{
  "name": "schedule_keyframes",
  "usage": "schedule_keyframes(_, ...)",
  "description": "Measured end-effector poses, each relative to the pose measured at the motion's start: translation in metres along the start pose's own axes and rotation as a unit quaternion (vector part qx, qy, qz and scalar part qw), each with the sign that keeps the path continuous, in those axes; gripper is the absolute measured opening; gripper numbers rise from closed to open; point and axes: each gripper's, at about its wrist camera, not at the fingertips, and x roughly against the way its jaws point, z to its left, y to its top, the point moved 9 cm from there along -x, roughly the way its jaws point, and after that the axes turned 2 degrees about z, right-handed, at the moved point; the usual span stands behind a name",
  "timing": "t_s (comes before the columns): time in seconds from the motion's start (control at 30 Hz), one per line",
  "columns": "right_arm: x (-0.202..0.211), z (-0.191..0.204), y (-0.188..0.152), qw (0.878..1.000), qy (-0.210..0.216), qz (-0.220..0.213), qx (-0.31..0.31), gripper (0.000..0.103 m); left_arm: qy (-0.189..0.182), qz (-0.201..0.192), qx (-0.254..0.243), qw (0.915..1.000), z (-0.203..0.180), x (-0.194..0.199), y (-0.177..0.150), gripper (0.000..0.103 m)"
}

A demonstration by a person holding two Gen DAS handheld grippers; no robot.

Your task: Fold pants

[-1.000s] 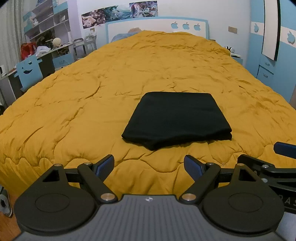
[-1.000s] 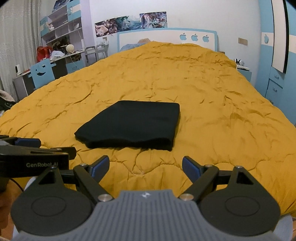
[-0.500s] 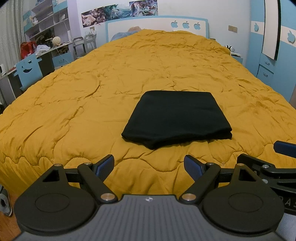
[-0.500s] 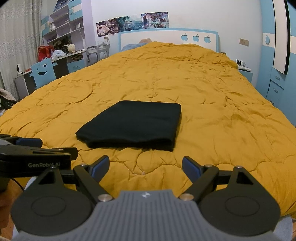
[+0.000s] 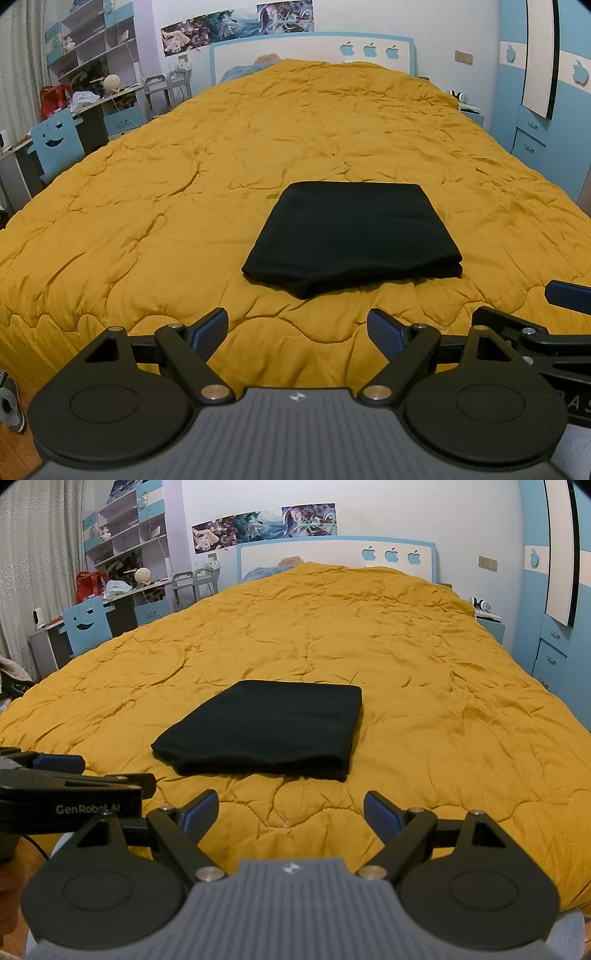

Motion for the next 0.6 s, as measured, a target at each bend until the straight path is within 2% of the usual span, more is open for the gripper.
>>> schedule_keyframes(0.6,-0.0007,-0.0012,0.0001,1.000,0.000,0.000,-0.001,0.082,0.000,0.000,0.000,1.0000,0.0005,-0.0002,0.0000,0.099)
